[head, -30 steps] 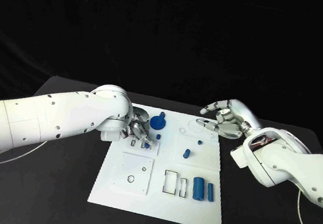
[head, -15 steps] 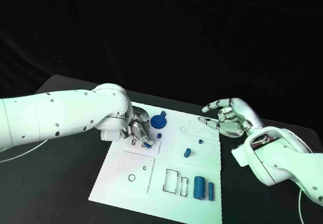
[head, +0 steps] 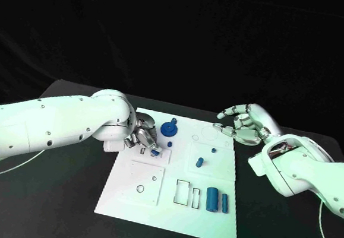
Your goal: Assemble the parts on the task board
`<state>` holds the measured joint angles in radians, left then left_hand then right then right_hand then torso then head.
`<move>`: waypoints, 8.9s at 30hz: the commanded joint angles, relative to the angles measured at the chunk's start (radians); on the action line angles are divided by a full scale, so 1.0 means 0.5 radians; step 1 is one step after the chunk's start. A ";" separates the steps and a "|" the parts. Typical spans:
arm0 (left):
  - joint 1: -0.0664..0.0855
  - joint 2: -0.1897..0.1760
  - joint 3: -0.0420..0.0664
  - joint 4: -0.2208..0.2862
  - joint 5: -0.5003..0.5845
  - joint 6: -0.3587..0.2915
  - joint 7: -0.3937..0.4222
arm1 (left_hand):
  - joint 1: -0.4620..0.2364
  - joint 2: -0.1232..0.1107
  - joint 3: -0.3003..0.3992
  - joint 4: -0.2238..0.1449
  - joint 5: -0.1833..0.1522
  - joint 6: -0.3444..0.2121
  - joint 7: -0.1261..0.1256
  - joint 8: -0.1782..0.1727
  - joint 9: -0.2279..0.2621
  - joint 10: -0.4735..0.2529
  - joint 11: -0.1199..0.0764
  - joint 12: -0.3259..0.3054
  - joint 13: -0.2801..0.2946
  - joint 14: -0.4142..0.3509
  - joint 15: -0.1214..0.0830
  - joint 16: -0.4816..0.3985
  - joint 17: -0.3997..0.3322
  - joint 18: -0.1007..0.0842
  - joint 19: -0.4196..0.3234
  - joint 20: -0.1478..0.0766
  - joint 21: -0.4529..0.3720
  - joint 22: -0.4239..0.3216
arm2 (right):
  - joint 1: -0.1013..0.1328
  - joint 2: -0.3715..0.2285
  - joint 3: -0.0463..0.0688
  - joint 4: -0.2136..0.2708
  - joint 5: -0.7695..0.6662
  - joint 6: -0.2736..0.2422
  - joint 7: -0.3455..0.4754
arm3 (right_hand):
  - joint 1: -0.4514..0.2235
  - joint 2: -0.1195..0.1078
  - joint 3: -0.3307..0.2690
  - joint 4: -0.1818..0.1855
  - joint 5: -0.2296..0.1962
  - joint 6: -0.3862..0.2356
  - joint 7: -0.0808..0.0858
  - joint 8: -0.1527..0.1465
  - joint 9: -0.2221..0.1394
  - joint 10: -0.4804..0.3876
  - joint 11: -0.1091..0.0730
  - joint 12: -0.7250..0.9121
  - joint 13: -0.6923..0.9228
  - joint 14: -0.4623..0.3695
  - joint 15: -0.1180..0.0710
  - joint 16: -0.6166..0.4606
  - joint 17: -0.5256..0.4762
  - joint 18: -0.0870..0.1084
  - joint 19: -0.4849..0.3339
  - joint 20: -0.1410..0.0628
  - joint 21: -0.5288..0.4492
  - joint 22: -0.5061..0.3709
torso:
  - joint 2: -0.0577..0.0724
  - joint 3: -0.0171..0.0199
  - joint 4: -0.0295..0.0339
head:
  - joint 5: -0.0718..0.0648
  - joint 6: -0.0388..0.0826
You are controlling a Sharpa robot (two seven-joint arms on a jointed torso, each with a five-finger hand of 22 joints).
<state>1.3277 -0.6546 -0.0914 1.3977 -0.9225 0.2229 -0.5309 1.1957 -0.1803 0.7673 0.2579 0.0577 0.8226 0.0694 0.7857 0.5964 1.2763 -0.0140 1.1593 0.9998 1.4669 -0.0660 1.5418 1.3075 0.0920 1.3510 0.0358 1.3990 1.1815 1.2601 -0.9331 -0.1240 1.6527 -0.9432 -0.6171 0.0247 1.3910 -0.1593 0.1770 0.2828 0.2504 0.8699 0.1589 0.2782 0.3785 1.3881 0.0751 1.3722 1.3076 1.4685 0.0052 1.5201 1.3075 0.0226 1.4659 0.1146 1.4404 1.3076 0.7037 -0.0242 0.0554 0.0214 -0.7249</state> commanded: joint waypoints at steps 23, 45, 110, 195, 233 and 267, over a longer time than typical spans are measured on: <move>-0.068 -0.062 -0.038 0.139 -0.438 -0.417 0.026 | -0.099 -0.104 0.389 -0.378 0.172 0.069 -0.054 0.043 0.325 0.092 -0.034 0.061 0.040 0.193 -0.039 0.030 0.470 -0.033 0.058 -0.022 0.045 0.070 | -0.009 -0.004 -0.003 -0.010 -0.014 0.009 0.007 | -0.006 -0.003 0.015 0.007 0.014 -0.015 -0.004 0.020 0.004 -0.017 -0.003 -0.010 0.108 0.132 -0.011 -0.013 0.210 0.032 0.033 -0.019 -0.016 0.326 | 0.003 0.0006 -0.006 | 0.016 -0.020; -0.079 -0.041 -0.048 0.093 -0.467 -0.266 0.011 | -0.135 -0.123 0.369 -0.361 0.159 0.097 -0.072 0.066 0.340 0.113 -0.047 0.063 0.026 0.192 -0.050 0.029 0.467 -0.034 0.062 -0.028 0.046 0.075 | -0.010 0.000 -0.003 -0.010 -0.015 0.019 0.004 | -0.020 -0.003 0.015 0.011 0.018 -0.016 -0.004 0.027 0.006 -0.016 -0.003 -0.009 0.108 0.132 -0.010 -0.014 0.209 0.033 0.032 -0.018 -0.019 0.324 | 0.004 0.0008 -0.005 | 0.016 -0.039; -0.082 -0.030 -0.049 0.073 -0.418 -0.167 0.008 | -0.371 -0.176 0.079 -0.145 0.143 0.180 -0.115 0.067 0.328 0.131 -0.080 0.080 0.005 0.197 -0.078 0.039 0.487 -0.040 0.078 -0.054 0.048 0.097 | -0.010 0.006 -0.003 -0.029 -0.010 0.084 -0.023 | -0.128 0.009 -0.003 0.016 0.046 -0.032 -0.008 0.066 0.011 -0.032 -0.006 -0.025 0.086 0.124 -0.013 -0.032 0.171 0.040 0.017 -0.020 -0.050 0.305 | 0.004 0.0022 -0.006 | 0.016 -0.061; -0.078 -0.034 -0.025 0.047 -0.142 -0.195 0.008 | -0.072 0.110 -0.059 -0.140 -0.013 0.147 -0.099 0.037 0.328 0.084 -0.067 0.038 -0.097 0.186 -0.067 0.019 0.445 -0.036 0.068 -0.048 0.028 0.079 | -0.022 0.004 -0.003 -0.043 -0.014 0.104 -0.038 | -0.172 0.014 -0.015 0.016 0.047 -0.037 -0.012 0.087 0.014 -0.029 -0.009 -0.022 0.085 0.122 -0.015 -0.036 0.166 0.042 0.015 -0.022 -0.059 0.301 | 0.003 0.0030 -0.006 | 0.002 -0.053; 0.099 0.228 -0.026 -0.325 -0.070 0.440 -0.062 | -0.027 0.118 -0.071 -0.192 -0.018 0.133 -0.088 0.016 0.322 0.067 -0.058 0.014 -0.127 0.187 -0.060 0.022 0.450 -0.038 0.069 -0.042 0.027 0.086 | -0.022 0.010 -0.003 -0.044 -0.020 0.098 -0.051 | -0.176 0.015 -0.015 0.015 0.049 -0.036 -0.013 0.091 0.015 -0.027 -0.010 -0.020 0.087 0.122 -0.016 -0.037 0.166 0.041 0.016 -0.022 -0.057 0.302 | 0.002 0.0041 -0.005 | 0.013 -0.064; 0.086 0.199 -0.088 -0.248 -0.206 0.353 -0.060 | -0.004 0.140 -0.063 -0.224 -0.017 0.136 -0.085 0.008 0.320 0.073 -0.057 0.020 -0.118 0.186 -0.059 0.021 0.448 -0.043 0.082 -0.040 0.037 0.109 | -0.022 0.021 -0.003 -0.047 -0.021 0.100 -0.045 | -0.176 0.015 -0.015 0.015 0.049 -0.036 -0.013 0.091 0.015 -0.027 -0.010 -0.020 0.087 0.122 -0.016 -0.037 0.166 0.041 0.016 -0.022 -0.057 0.302 | 0.006 0.0027 -0.009 | 0.026 -0.077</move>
<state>1.3714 -0.5548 -0.1346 1.2706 -1.0144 0.4041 -0.5608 1.1461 -0.1512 0.6701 0.2194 0.0457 0.8885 0.0324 0.7835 0.7552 1.3168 -0.0443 1.1700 0.9392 1.4685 -0.0997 1.5557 1.3074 0.0765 1.3883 0.0090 1.4144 1.2350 1.2497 -0.9232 -0.1257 1.6288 -0.9431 -0.5787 -0.0004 1.3134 -0.1528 0.1743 0.2912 0.2693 0.8595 0.1552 0.3169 0.3849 1.3774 0.0718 1.3632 1.3074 1.4685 0.0053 1.5085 1.3076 0.0377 1.4660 0.1074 1.4172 1.3081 0.7065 -0.0235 0.0519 0.0344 -0.7621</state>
